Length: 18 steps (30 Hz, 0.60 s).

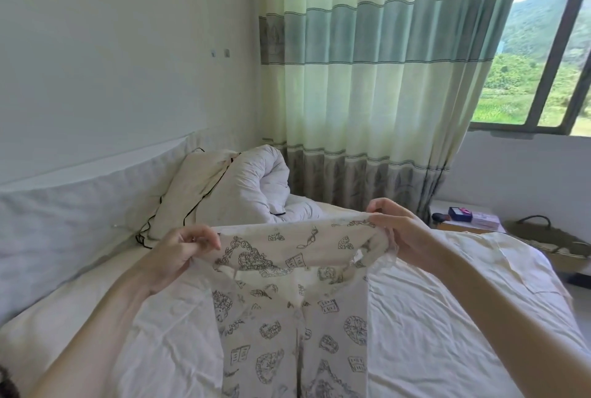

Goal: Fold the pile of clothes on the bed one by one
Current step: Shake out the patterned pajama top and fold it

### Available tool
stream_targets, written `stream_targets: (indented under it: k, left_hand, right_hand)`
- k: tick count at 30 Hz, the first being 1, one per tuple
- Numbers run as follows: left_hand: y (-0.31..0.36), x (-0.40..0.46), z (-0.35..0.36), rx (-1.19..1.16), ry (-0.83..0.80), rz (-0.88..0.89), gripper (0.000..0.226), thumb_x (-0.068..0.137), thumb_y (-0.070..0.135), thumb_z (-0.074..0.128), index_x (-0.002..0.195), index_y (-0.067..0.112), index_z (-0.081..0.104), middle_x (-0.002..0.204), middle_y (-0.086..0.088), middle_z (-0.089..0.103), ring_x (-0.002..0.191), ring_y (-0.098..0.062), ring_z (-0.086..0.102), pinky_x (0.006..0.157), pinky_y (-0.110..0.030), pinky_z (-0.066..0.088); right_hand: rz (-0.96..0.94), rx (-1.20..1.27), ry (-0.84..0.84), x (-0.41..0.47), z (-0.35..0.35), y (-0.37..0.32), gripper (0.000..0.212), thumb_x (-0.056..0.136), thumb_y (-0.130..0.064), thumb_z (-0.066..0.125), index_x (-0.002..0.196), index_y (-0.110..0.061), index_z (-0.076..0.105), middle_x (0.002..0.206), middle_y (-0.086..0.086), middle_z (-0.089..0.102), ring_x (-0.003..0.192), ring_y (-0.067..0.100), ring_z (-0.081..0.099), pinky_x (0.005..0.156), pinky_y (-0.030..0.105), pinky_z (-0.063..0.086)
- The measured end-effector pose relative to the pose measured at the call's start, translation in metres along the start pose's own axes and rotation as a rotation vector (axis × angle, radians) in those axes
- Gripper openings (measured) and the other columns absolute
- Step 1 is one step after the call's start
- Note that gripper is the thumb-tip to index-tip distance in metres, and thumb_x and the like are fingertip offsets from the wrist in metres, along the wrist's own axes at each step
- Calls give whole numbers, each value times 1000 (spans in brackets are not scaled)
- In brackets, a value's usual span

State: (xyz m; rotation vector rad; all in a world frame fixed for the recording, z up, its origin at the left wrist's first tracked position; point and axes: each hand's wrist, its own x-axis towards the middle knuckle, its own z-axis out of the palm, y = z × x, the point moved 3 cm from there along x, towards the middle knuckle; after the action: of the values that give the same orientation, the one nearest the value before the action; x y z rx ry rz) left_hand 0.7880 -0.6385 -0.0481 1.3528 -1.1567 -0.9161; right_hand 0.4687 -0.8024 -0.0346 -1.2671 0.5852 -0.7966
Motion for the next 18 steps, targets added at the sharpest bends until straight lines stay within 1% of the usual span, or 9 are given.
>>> stream_targets:
  k: [3, 5, 7, 8, 10, 11, 13, 16, 18]
  left_hand:
    - [2, 5, -2, 99, 37, 18, 35, 90, -5, 52, 83, 19, 75, 104, 7, 70, 104, -14, 58, 95, -35, 43]
    - [4, 8, -4, 137, 76, 33, 30, 91, -3, 53, 93, 19, 73, 117, 3, 66, 114, -18, 57, 102, -42, 42]
    - [8, 10, -4, 191, 108, 59, 25, 89, -1, 58, 98, 18, 70, 112, 0, 67, 106, -21, 61, 95, -36, 49]
    - [10, 10, -3, 220, 108, 74, 24, 86, 1, 61, 98, 21, 68, 101, -1, 68, 96, -21, 63, 85, -27, 53]
    - [13, 11, -1, 328, 91, 84, 27, 82, 9, 69, 100, 29, 63, 78, -6, 56, 80, -20, 56, 67, -14, 49]
    - [15, 12, 0, 406, 78, 83, 28, 82, 13, 71, 101, 31, 62, 77, -4, 55, 78, -17, 55, 64, -13, 46]
    - [20, 13, 4, 552, 67, 112, 16, 83, 18, 71, 94, 29, 67, 75, 10, 68, 76, -6, 62, 63, -11, 43]
    - [27, 19, 3, 718, 94, 135, 8, 86, 21, 67, 80, 22, 71, 74, 8, 70, 70, -4, 60, 64, -16, 40]
    - [30, 22, 2, 597, 85, 45, 11, 89, 19, 64, 81, 16, 70, 72, 3, 65, 60, -4, 54, 54, -15, 38]
  right_hand:
    - [-64, -56, -21, 1, 5, -6, 20, 91, 5, 48, 80, -10, 56, 75, 10, 52, 62, 19, 50, 46, 23, 45]
    - [-69, -138, -51, 1, 7, -9, 31, 91, 7, 46, 72, -10, 64, 74, 7, 56, 64, 18, 53, 50, 22, 47]
    - [-77, -318, -62, 2, 10, -10, 36, 90, 7, 49, 69, -13, 71, 76, 3, 64, 72, 18, 58, 59, 22, 48]
    - [-90, -431, -53, 2, 12, -11, 31, 90, 4, 54, 75, -15, 74, 82, 1, 67, 77, 16, 61, 63, 23, 49]
    - [-131, -611, -19, 4, 18, -11, 24, 86, -3, 64, 94, -24, 73, 101, 0, 69, 89, 11, 65, 73, 22, 54]
    - [-147, -689, 6, 6, 20, -11, 29, 85, -8, 67, 103, -30, 70, 108, 2, 66, 94, 10, 64, 80, 25, 55]
    - [-161, -887, 73, 11, 24, -11, 37, 82, -21, 72, 115, -36, 64, 107, 6, 62, 96, 18, 61, 87, 32, 51]
    - [-210, -1117, 142, 14, 29, -15, 18, 84, -33, 69, 101, -29, 73, 95, 0, 63, 88, 16, 58, 78, 26, 45]
    - [-247, -1160, 151, 15, 31, -19, 15, 87, -31, 65, 91, -18, 73, 90, -4, 62, 86, 15, 56, 76, 25, 42]
